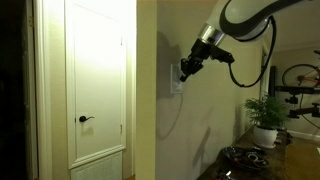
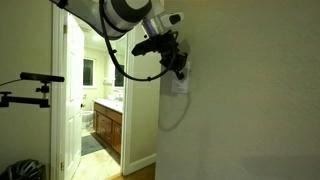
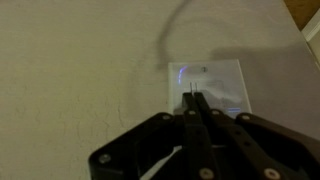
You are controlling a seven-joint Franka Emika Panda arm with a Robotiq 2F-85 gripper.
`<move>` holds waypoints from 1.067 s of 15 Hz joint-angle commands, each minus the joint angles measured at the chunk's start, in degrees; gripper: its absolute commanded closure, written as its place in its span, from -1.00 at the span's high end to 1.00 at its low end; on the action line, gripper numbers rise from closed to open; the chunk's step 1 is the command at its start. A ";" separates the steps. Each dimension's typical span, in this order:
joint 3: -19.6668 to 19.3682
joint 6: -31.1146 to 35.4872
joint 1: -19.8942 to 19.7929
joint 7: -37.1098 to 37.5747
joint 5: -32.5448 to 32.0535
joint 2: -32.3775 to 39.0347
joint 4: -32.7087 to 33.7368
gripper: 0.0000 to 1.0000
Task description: Turn on the light switch
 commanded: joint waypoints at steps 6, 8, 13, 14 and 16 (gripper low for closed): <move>-0.38 -10.77 0.42 -1.11 -0.39 -7.13 -9.77 -0.88; -0.48 -14.98 0.33 -1.57 -0.21 -8.39 -11.57 -0.88; -0.59 -23.10 -0.19 -1.60 -2.09 -11.07 -17.27 -0.39; -0.64 -24.50 -0.19 -1.84 -2.30 -11.42 -18.45 -0.38; -0.76 -26.84 -0.24 -1.83 -2.67 -11.91 -20.56 -0.22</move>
